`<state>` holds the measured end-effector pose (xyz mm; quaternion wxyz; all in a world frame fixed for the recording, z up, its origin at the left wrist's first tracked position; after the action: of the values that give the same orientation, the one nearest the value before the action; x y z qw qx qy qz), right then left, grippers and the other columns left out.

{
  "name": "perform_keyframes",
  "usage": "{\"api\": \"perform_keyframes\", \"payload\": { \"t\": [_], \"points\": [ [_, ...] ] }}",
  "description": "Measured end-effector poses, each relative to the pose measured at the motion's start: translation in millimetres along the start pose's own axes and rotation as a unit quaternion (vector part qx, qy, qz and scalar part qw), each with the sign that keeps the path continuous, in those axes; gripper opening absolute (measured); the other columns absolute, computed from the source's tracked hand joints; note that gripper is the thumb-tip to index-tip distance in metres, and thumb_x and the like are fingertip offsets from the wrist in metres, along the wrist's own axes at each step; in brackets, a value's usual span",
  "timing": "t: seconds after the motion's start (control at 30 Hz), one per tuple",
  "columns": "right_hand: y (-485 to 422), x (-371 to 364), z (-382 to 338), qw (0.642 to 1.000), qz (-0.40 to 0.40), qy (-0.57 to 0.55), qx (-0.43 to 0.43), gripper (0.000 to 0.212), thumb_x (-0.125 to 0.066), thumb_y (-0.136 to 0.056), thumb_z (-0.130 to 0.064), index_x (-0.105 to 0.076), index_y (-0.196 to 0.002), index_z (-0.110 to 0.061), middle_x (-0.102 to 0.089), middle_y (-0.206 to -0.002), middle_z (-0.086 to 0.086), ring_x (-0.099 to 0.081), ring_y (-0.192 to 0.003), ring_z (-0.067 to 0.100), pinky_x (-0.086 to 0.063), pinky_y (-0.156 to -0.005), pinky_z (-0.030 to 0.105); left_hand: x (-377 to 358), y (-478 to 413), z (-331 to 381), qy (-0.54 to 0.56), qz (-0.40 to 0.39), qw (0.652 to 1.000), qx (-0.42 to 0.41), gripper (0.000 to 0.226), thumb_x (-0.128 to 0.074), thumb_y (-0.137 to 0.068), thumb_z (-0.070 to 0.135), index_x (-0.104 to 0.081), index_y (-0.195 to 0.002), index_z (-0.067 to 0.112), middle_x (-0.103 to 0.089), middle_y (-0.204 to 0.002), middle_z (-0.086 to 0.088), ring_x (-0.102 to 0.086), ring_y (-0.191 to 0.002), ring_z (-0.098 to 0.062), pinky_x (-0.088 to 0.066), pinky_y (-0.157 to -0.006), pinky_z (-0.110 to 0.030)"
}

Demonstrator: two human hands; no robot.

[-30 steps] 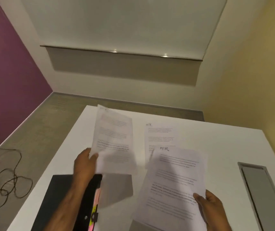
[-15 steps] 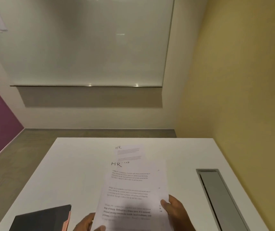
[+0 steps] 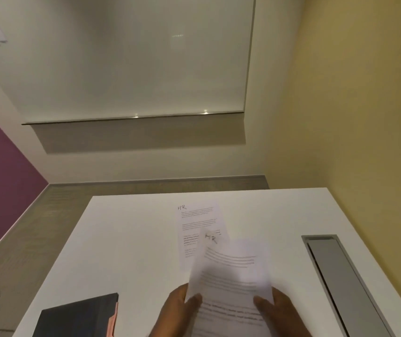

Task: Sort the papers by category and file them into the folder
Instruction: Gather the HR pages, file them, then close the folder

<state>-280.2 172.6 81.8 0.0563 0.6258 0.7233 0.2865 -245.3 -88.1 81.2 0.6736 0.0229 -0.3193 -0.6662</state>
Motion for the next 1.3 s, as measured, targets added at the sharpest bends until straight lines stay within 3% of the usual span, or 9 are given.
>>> {"api": "perform_keyframes", "payload": {
  "t": [0.17, 0.23, 0.33, 0.47, 0.6, 0.87, 1.0, 1.1, 1.3],
  "points": [
    [-15, 36, 48, 0.993, 0.078, 0.026, -0.083, 0.024, -0.073, -0.085, 0.001, -0.078, -0.108, -0.004, -0.077, -0.076, -0.005, -0.070, -0.080, 0.020, -0.049, -0.070, 0.029, -21, -56, -7, 0.041, 0.045, 0.996, 0.063, 0.016, -0.058, -0.097, 0.017, -0.074, -0.094, 0.019, -0.074, -0.083, -0.001, -0.066, -0.063, -0.016, -0.055, -0.059, -0.028],
    [-15, 49, 51, 0.990, 0.104, 0.046, -0.088, 0.022, -0.072, -0.087, -0.001, -0.076, -0.109, -0.001, -0.074, -0.086, 0.010, -0.067, -0.080, 0.023, -0.045, -0.068, 0.029, -19, -87, -13, -0.013, 0.114, 0.992, 0.061, 0.013, -0.064, -0.094, 0.027, -0.072, -0.095, 0.017, -0.074, -0.091, -0.002, -0.070, -0.078, -0.020, -0.060, -0.075, -0.037],
    [-12, 67, 56, 0.986, 0.128, 0.050, -0.095, 0.016, -0.071, -0.090, -0.003, -0.072, -0.106, -0.006, -0.067, -0.094, 0.019, -0.061, -0.078, 0.021, -0.040, -0.069, 0.031, -10, -126, -26, -0.160, 0.186, 0.965, 0.097, 0.046, -0.064, -0.093, 0.047, -0.060, -0.123, 0.012, -0.061, -0.122, -0.011, -0.059, -0.117, -0.031, -0.049, -0.097, -0.040],
    [-7, 89, 72, 0.982, 0.139, -0.001, -0.126, 0.013, -0.071, -0.091, -0.004, -0.069, -0.101, -0.012, -0.070, -0.104, 0.020, -0.064, -0.087, 0.026, -0.043, -0.090, 0.034, 2, -168, -51, -0.231, 0.214, 0.927, 0.202, 0.071, -0.066, -0.084, 0.061, -0.049, -0.130, 0.011, -0.050, -0.129, -0.013, -0.050, -0.122, -0.031, -0.045, -0.097, -0.046],
    [-4, 108, 84, 0.975, 0.157, -0.010, -0.159, 0.020, -0.072, -0.091, -0.003, -0.069, -0.110, 0.000, -0.068, -0.104, 0.021, -0.060, -0.082, 0.027, -0.041, -0.092, 0.034, -4, -193, -62, -0.250, 0.210, 0.914, 0.242, 0.077, -0.075, -0.079, 0.054, -0.043, -0.134, 0.011, -0.051, -0.129, -0.011, -0.051, -0.119, -0.028, -0.045, -0.093, -0.043],
    [1, 121, 100, 0.970, 0.166, -0.043, -0.170, 0.020, -0.074, -0.089, -0.002, -0.072, -0.108, 0.003, -0.073, -0.095, 0.020, -0.065, -0.079, 0.023, -0.047, -0.086, 0.035, -12, -201, -67, -0.191, 0.258, 0.911, 0.261, 0.056, -0.080, -0.078, 0.031, -0.051, -0.119, 0.008, -0.050, -0.124, -0.014, -0.052, -0.116, -0.032, -0.045, -0.094, -0.040],
    [6, 125, 107, 0.969, 0.175, -0.056, -0.165, 0.014, -0.072, -0.089, 0.001, -0.071, -0.103, 0.001, -0.074, -0.087, 0.005, -0.067, -0.081, 0.022, -0.045, -0.067, 0.026, -14, -205, -77, -0.155, 0.278, 0.911, 0.261, 0.047, -0.079, -0.077, 0.024, -0.056, -0.113, 0.005, -0.054, -0.119, -0.016, -0.055, -0.112, -0.035, -0.047, -0.094, -0.041],
    [9, 128, 121, 0.965, 0.185, -0.078, -0.169, 0.020, -0.073, -0.089, 0.002, -0.072, -0.108, 0.006, -0.076, -0.095, 0.020, -0.071, -0.090, 0.034, -0.054, -0.085, 0.041, -10, -207, -87, -0.052, 0.258, 0.927, 0.268, 0.045, -0.072, -0.082, 0.013, -0.051, -0.121, 0.003, -0.059, -0.123, -0.018, -0.059, -0.118, -0.039, -0.049, -0.096, -0.046],
    [13, 136, 130, 0.959, 0.202, -0.110, -0.164, 0.019, -0.073, -0.089, 0.000, -0.072, -0.108, 0.004, -0.075, -0.098, 0.021, -0.070, -0.091, 0.036, -0.052, -0.089, 0.043, 1, -178, -93, 0.180, 0.260, 0.931, 0.184, 0.028, -0.057, -0.053, 0.007, -0.062, -0.079, -0.003, -0.065, -0.071, -0.015, -0.071, -0.073, -0.037, -0.045, -0.056, -0.027]
  ]
}}
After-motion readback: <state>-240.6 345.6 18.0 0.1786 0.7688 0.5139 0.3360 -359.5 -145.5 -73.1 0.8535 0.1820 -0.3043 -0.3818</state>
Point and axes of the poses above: each hand's wrist, its own y-axis away from the middle knuckle, its own x-axis out of the back of the hand, z = x × y, the point moved 7 cm from there along -y, towards the middle knuckle
